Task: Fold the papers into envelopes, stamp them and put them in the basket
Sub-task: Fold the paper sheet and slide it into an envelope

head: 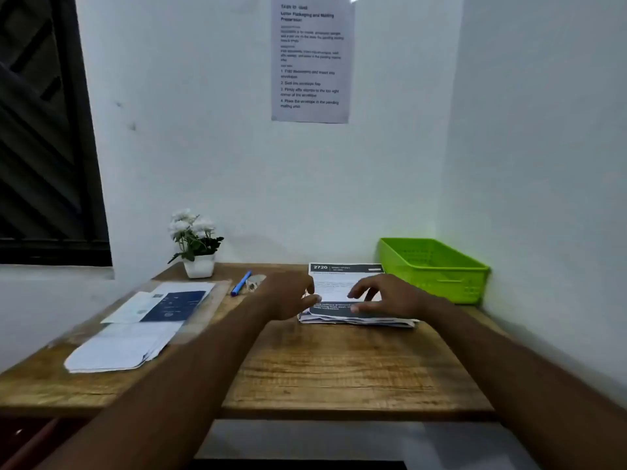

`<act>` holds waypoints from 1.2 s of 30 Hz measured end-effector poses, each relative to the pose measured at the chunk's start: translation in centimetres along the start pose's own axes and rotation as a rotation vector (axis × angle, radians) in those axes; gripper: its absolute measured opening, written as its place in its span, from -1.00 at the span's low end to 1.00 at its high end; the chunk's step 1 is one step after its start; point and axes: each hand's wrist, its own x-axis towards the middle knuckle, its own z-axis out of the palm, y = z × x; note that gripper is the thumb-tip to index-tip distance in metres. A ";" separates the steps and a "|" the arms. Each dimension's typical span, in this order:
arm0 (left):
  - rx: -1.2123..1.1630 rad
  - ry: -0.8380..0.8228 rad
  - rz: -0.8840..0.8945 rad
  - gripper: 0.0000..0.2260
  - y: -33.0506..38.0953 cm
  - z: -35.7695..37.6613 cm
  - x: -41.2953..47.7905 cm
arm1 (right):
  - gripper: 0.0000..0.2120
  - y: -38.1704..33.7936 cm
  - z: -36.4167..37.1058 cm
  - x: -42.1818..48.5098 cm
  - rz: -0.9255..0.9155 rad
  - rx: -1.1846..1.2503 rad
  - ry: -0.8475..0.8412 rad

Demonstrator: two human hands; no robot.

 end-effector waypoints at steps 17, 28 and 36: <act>-0.084 -0.157 0.188 -0.68 -2.7 2.2 -0.2 | -0.76 0.2 1.7 -1.3 -0.074 -0.423 0.071; -0.111 0.191 0.387 -0.89 -2.5 2.4 -0.9 | -0.87 -0.7 1.7 -1.9 -0.081 -0.390 0.256; -0.224 0.327 0.318 -0.81 -2.8 -0.5 -4.2 | -0.86 -1.6 -0.1 -5.4 -0.065 -0.429 0.499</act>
